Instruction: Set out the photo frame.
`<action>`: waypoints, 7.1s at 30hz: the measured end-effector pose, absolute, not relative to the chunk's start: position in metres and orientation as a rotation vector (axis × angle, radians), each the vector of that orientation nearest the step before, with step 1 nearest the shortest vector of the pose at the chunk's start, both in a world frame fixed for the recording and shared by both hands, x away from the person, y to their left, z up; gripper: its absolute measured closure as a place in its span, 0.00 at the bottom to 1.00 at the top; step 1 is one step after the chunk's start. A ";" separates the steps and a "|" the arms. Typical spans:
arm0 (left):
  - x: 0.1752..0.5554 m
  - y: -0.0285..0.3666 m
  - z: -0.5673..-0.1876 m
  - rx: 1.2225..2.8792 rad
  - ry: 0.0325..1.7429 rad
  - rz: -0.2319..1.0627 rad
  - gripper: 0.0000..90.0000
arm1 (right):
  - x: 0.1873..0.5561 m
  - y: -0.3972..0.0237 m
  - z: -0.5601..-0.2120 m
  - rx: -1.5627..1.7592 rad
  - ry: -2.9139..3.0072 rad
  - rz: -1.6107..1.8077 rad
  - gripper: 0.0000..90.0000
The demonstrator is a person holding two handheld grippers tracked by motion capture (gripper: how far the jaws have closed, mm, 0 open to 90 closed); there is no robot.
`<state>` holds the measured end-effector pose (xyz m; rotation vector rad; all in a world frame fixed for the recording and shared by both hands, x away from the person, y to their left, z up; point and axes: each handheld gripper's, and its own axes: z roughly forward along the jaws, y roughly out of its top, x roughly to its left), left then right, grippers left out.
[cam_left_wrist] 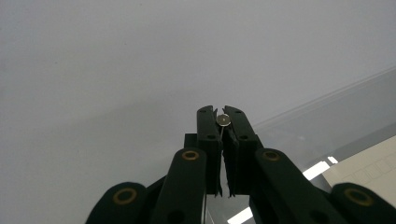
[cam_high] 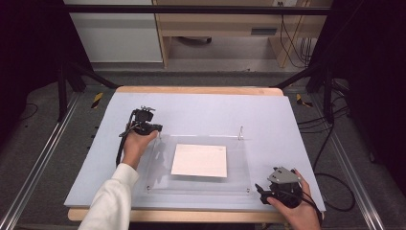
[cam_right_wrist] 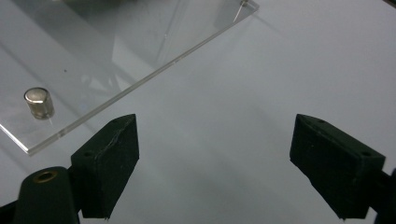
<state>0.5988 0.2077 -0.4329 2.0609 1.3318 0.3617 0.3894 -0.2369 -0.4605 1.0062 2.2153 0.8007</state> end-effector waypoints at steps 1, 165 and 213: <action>0.599 0.207 -0.433 2.058 1.332 0.365 0.95 | 0.390 -0.236 -0.462 1.003 2.223 0.793 0.18; 0.425 0.175 -0.344 2.376 0.342 0.724 0.55 | 0.433 -0.207 -0.358 0.893 2.329 1.013 0.61; 0.462 0.186 -0.322 2.343 0.433 0.683 0.76 | 0.461 -0.199 -0.346 0.821 2.300 1.043 0.65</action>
